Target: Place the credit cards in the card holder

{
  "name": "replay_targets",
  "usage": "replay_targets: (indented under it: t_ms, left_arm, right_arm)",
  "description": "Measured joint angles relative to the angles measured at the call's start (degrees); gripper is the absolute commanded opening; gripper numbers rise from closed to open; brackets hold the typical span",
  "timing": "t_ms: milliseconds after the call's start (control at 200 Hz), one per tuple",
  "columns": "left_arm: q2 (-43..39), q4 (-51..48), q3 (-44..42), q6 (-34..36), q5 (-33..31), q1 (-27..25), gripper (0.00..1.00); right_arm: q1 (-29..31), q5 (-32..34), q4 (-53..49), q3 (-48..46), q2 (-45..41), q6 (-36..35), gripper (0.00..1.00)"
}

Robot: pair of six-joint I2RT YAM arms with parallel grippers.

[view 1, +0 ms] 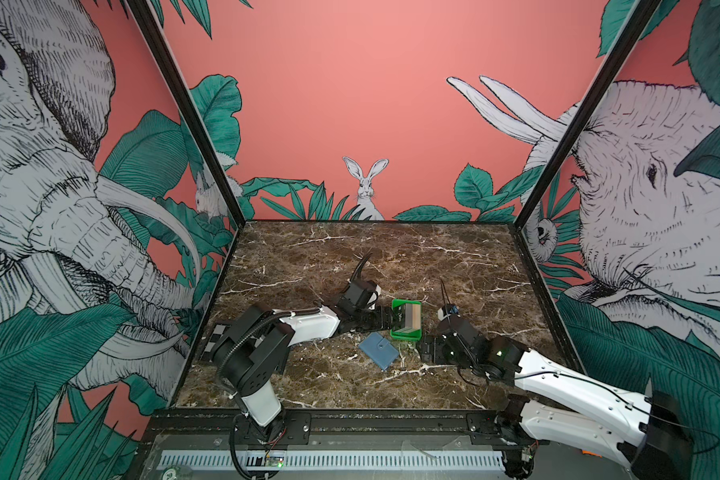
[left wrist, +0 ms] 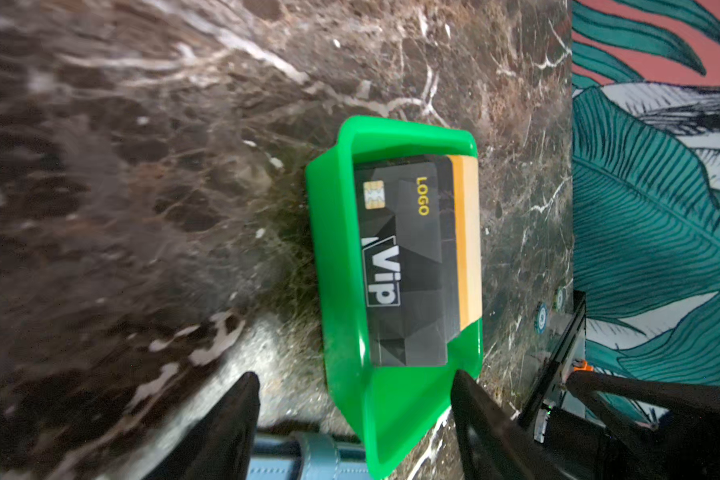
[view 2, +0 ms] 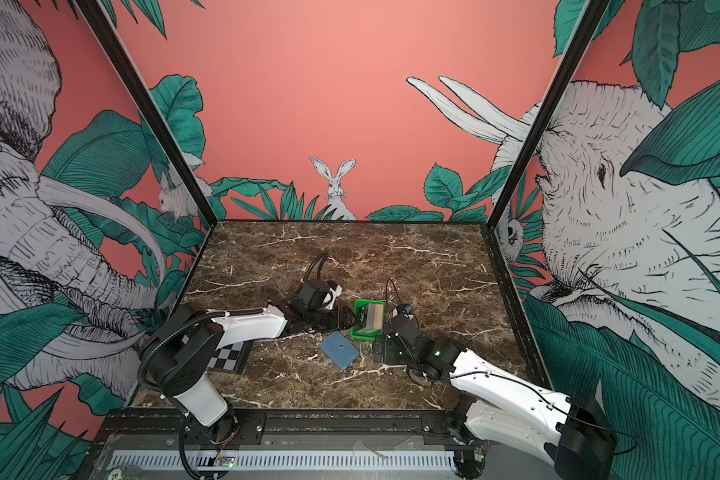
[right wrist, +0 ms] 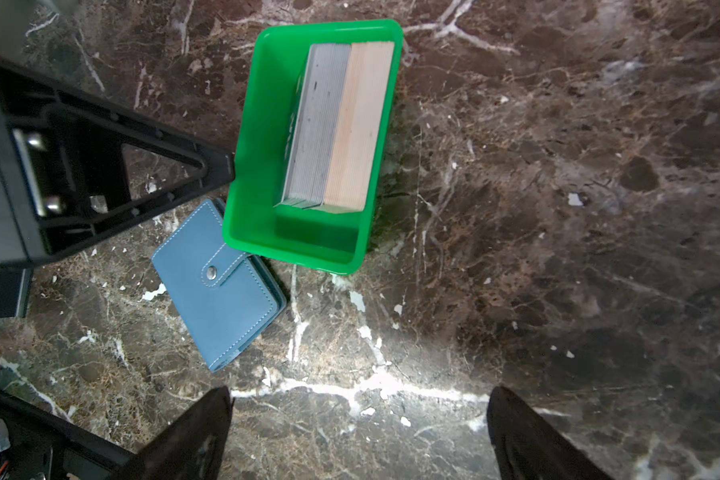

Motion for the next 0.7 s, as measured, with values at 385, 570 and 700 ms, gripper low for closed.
replay_targets:
  t_ms: [385,570,700]
  left_arm:
    - [3.7,4.3,1.3,-2.0,1.2,-1.2,0.53]
    - [5.6,4.9,3.1,-2.7,2.0,-2.0,0.51]
    - [7.1,5.5,4.6,-3.2,2.3,-2.9,0.51]
  right_arm:
    - [-0.3,0.0,-0.2,-1.6,-1.2,0.8,0.94]
    - [-0.3,-0.2,0.1,-3.1,-1.1,1.0,0.94]
    - [-0.3,-0.2,0.3,-3.2,-1.1,1.0,0.94]
